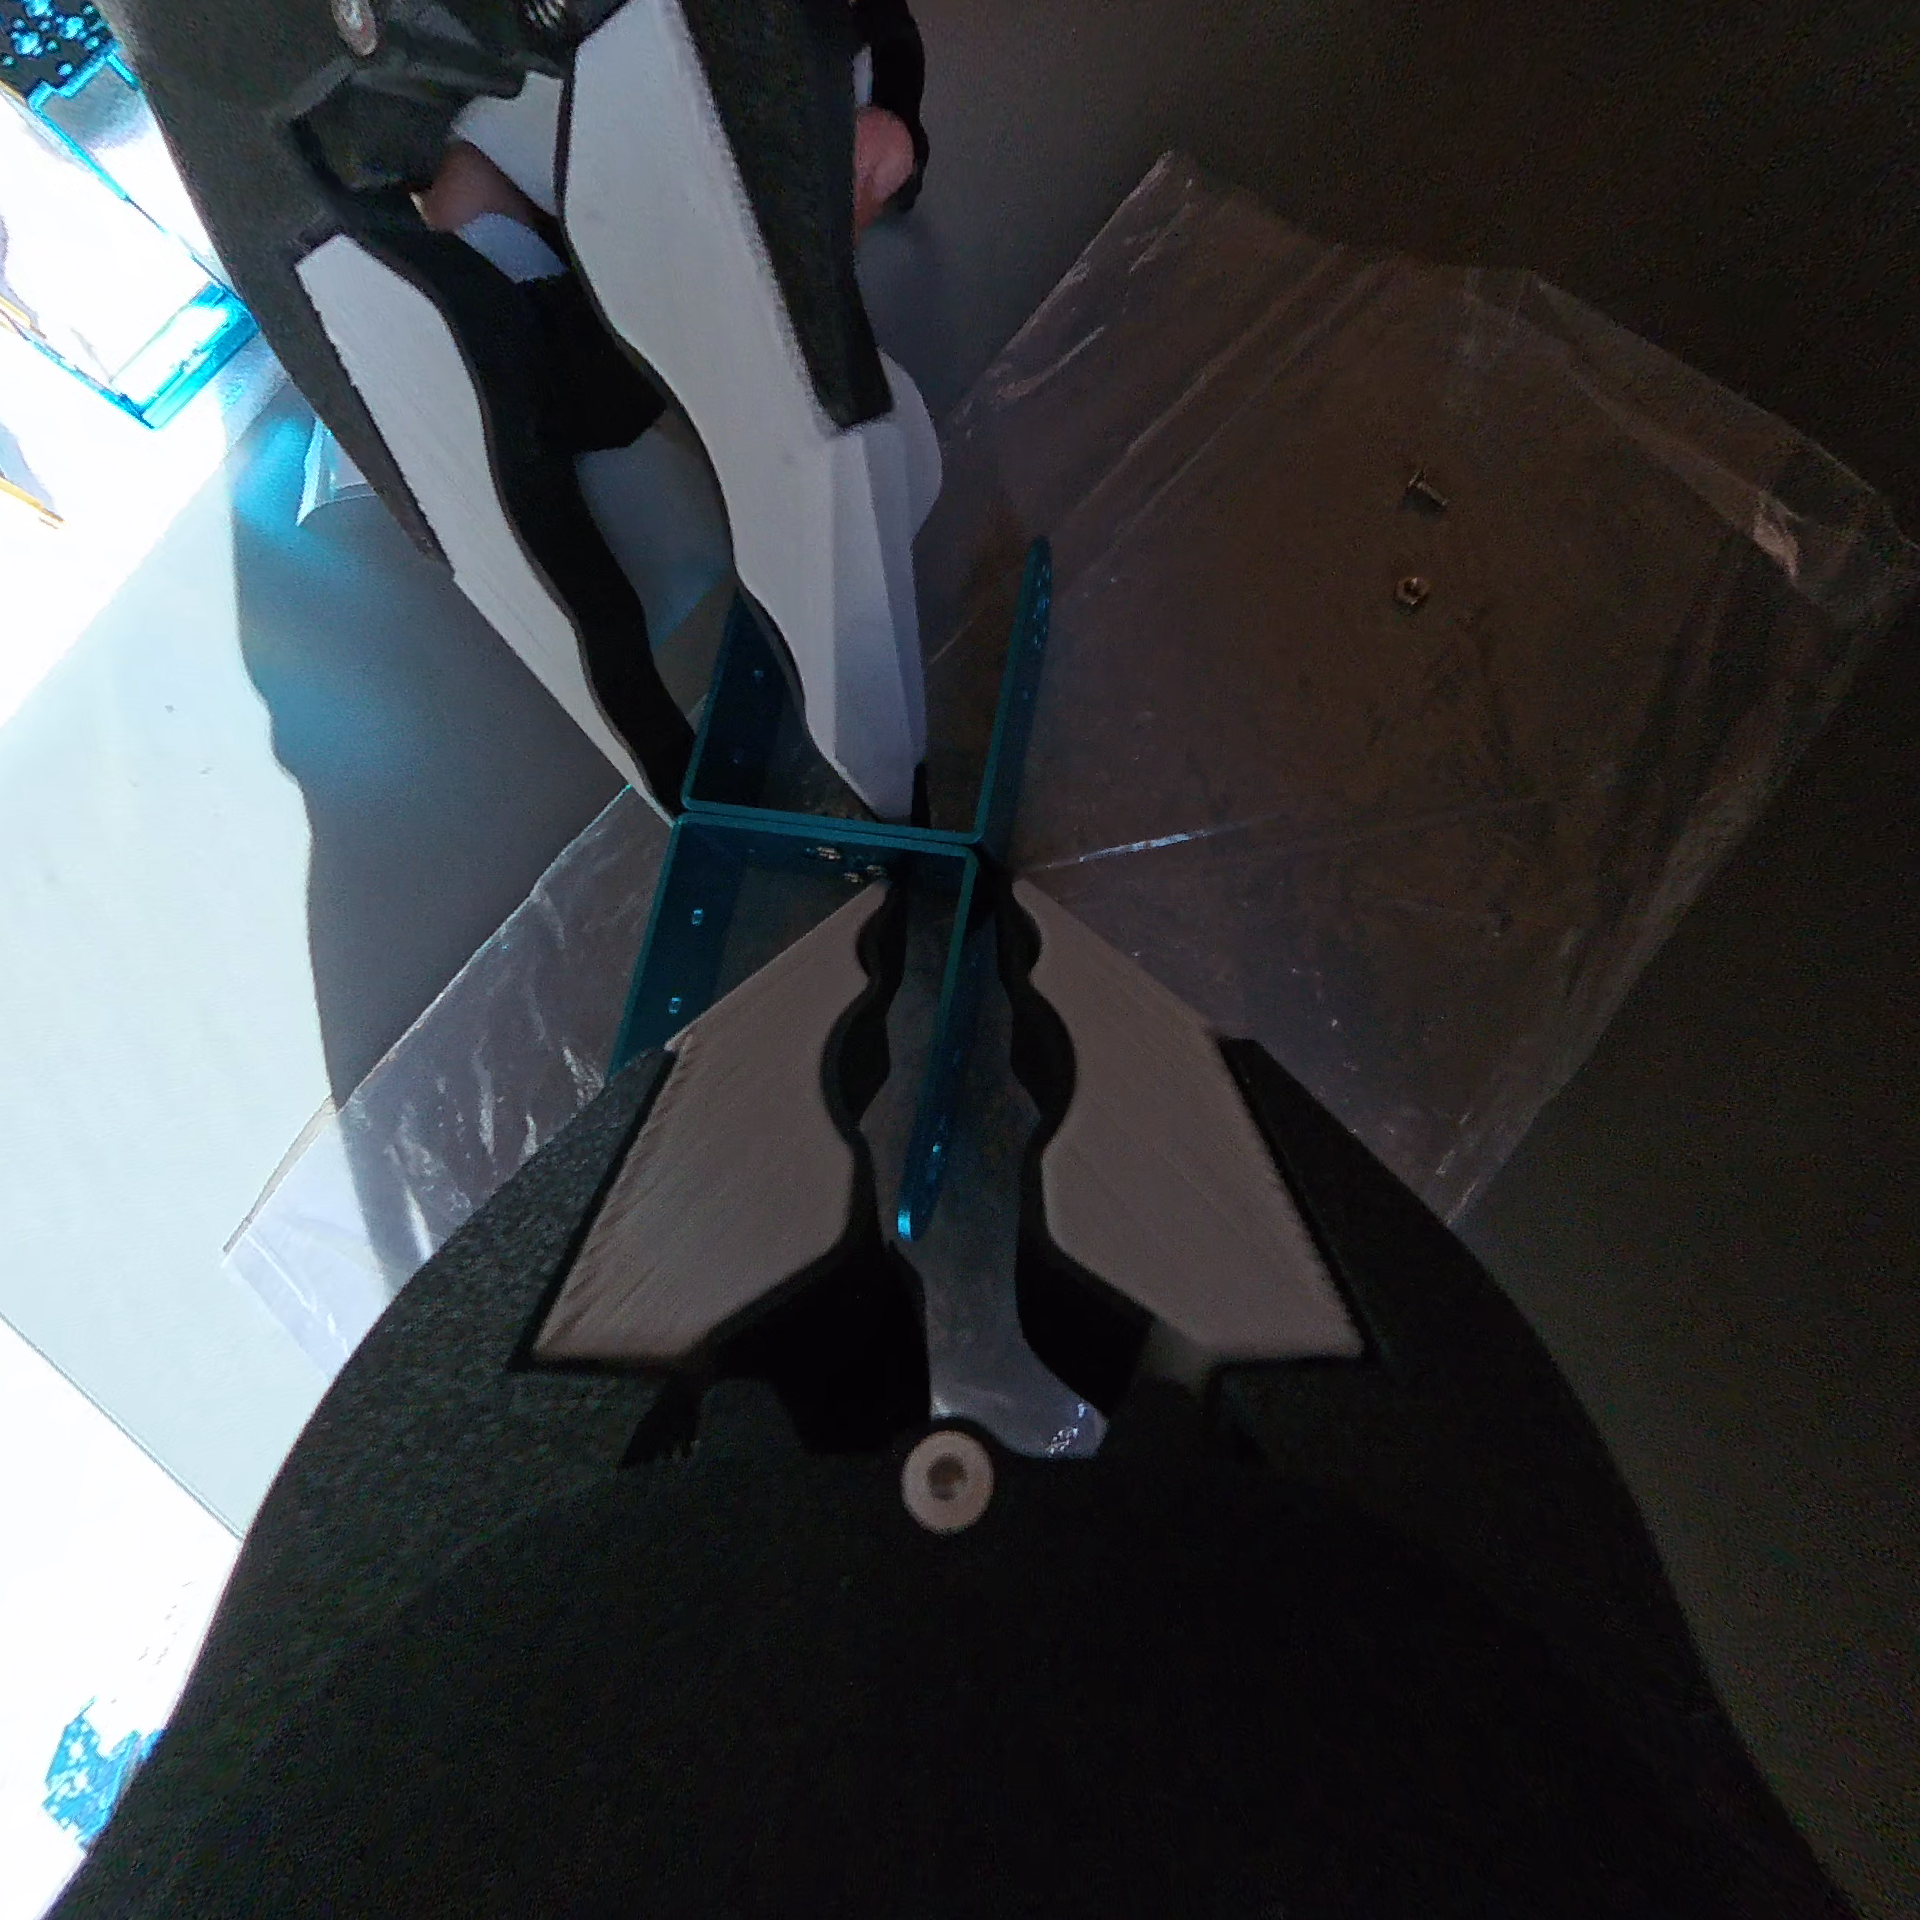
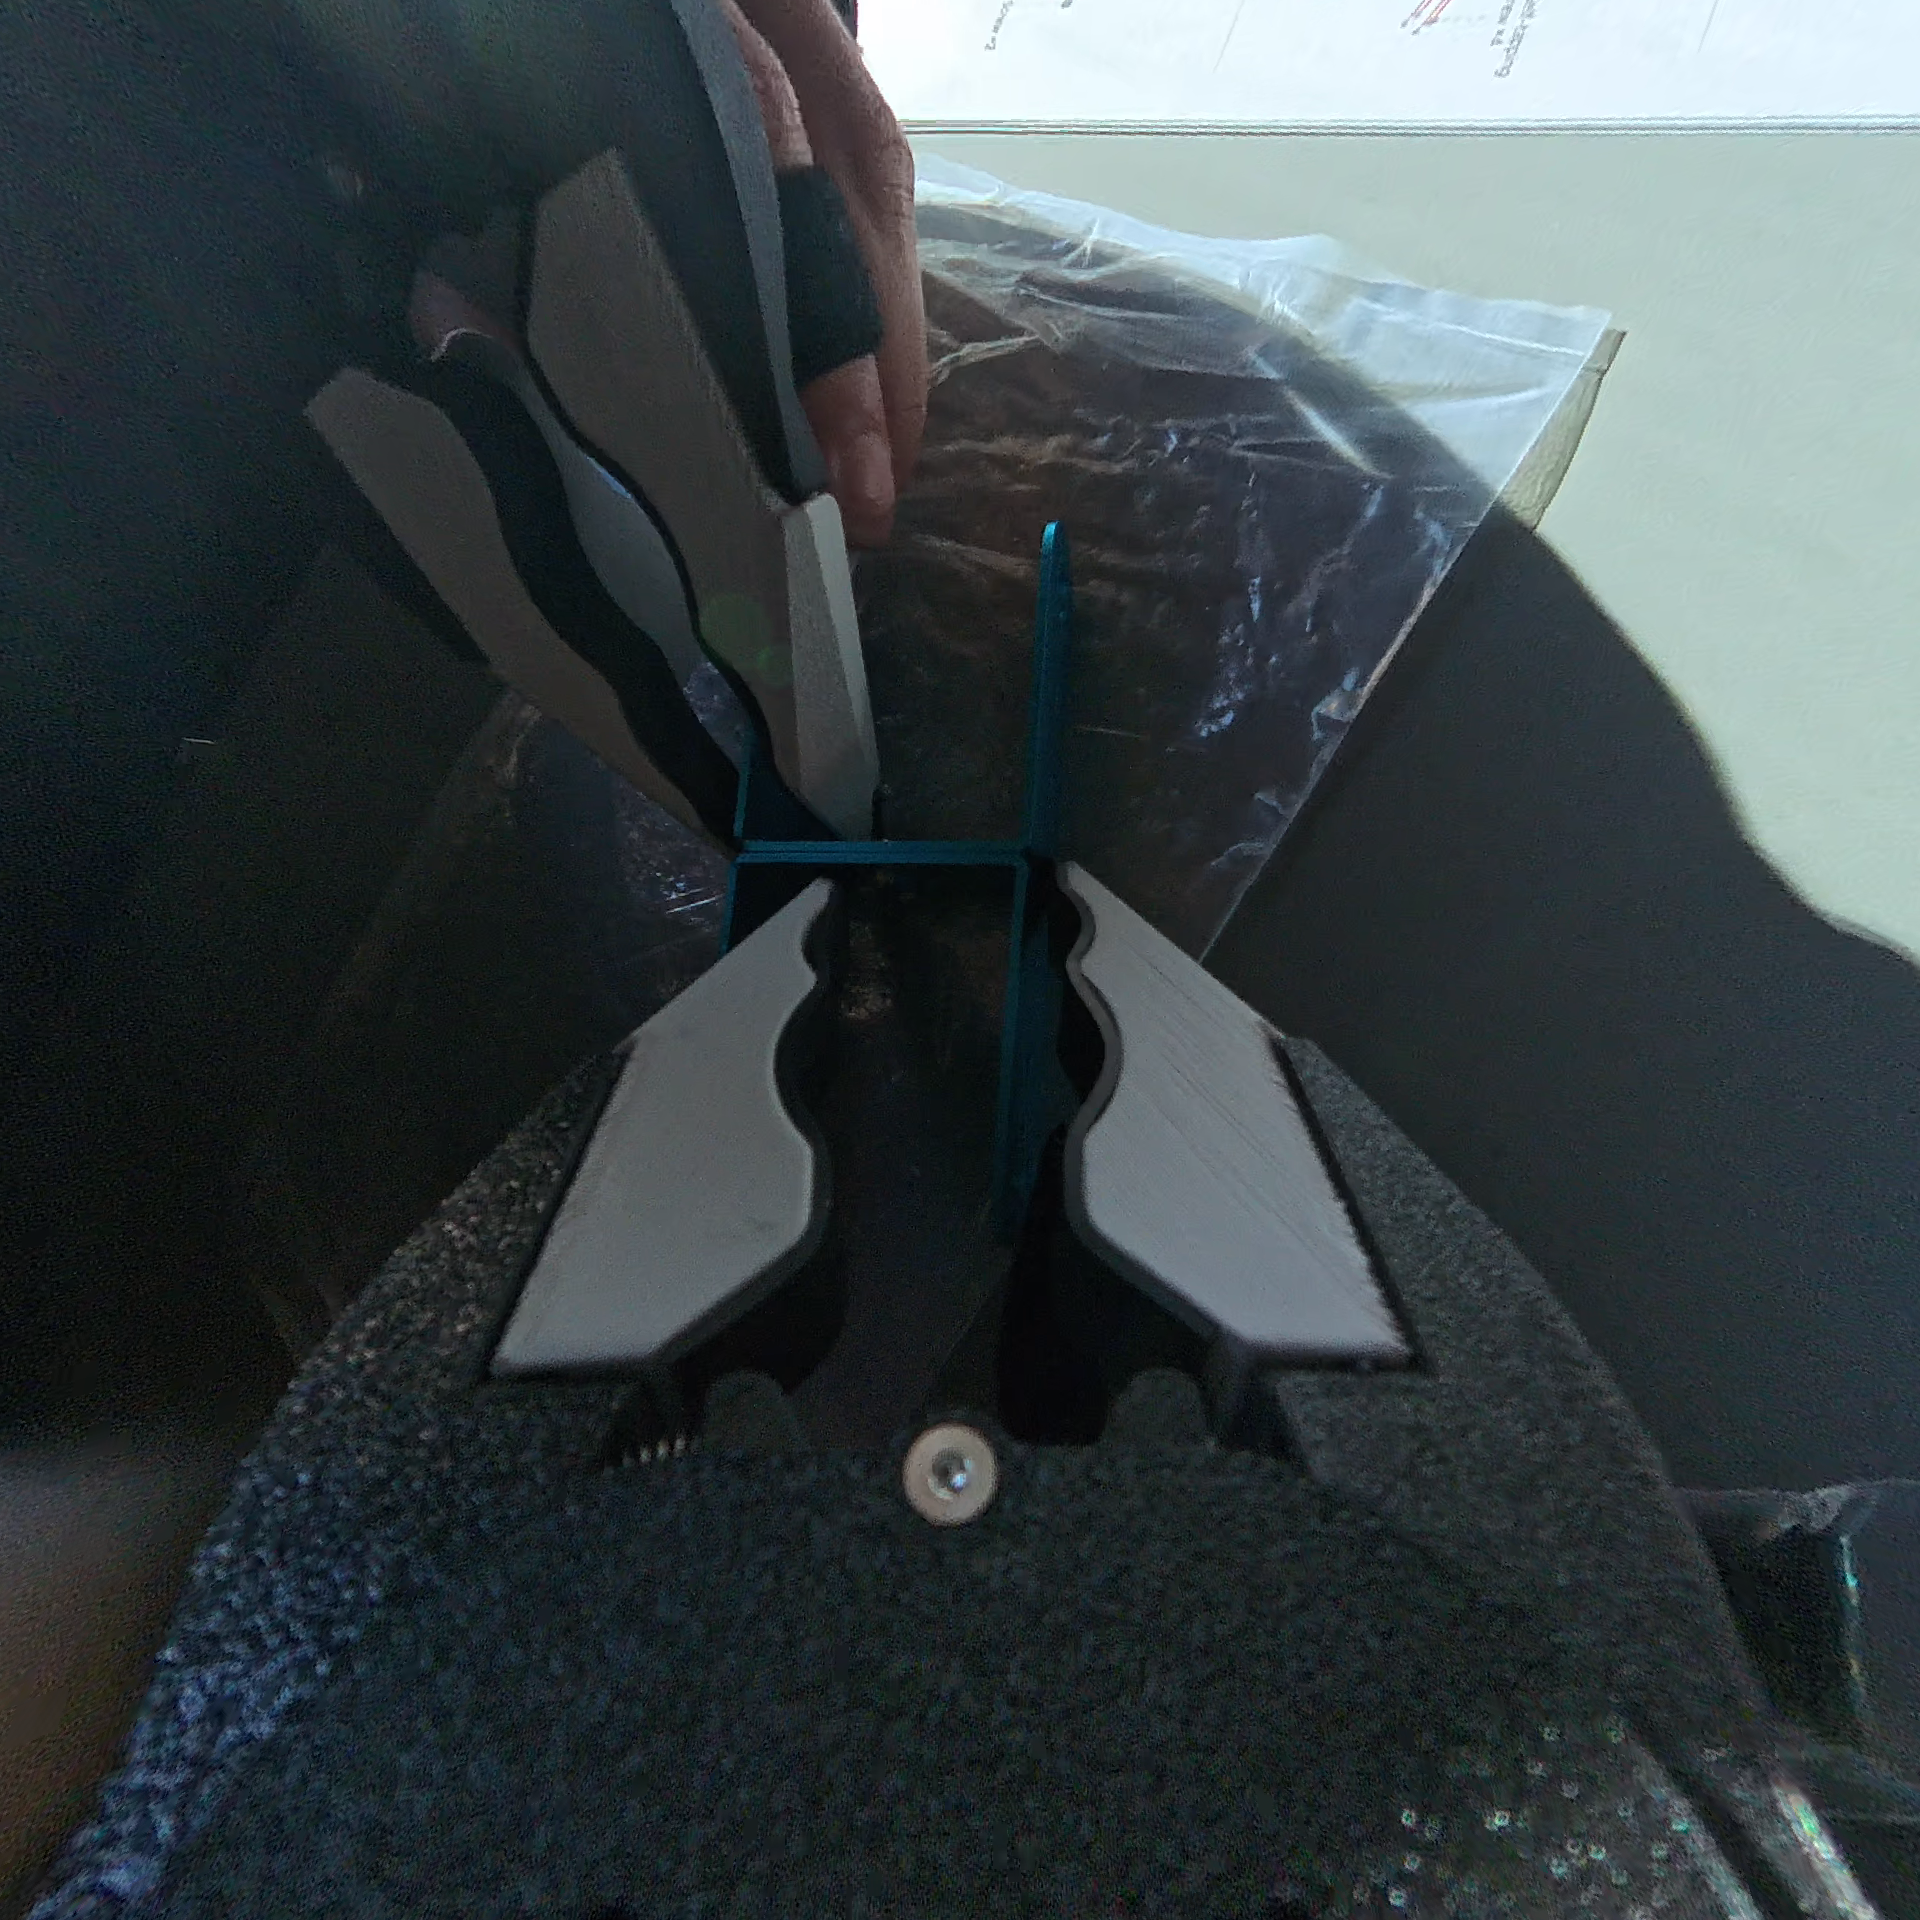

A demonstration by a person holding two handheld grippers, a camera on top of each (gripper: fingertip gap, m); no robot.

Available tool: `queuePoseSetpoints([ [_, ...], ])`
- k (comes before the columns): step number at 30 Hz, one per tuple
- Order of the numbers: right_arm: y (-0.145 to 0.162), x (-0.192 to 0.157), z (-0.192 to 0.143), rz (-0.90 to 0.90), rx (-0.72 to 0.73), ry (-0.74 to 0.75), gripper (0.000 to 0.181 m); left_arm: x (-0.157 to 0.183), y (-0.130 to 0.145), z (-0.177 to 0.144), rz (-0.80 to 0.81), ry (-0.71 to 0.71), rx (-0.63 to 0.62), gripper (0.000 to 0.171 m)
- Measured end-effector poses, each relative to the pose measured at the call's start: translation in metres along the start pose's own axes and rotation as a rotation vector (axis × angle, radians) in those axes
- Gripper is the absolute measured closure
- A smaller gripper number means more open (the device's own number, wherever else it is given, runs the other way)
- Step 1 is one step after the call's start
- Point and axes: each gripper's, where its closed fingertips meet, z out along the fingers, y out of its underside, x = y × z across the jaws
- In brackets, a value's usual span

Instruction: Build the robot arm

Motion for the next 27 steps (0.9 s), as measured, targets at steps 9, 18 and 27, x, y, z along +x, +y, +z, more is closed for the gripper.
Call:
queuePoseSetpoints([
  [9,-0.0006,-0.0009,-0.0028,0.091,0.026,-0.085,0.148,0.0006,-0.0002,0.0,-0.001,0.006,0.001,0.157],
  [18,0.0005,-0.0059,-0.0029,0.049,0.038,-0.067,0.136,0.0018,-0.002,0.0017,-0.003,0.012,0.007,0.156],
  [27,0.0008,-0.003,-0.003,0.071,-0.001,-0.07,0.147,0.002,-0.0013,0.0008,0.006,0.012,0.0,0.156],
])
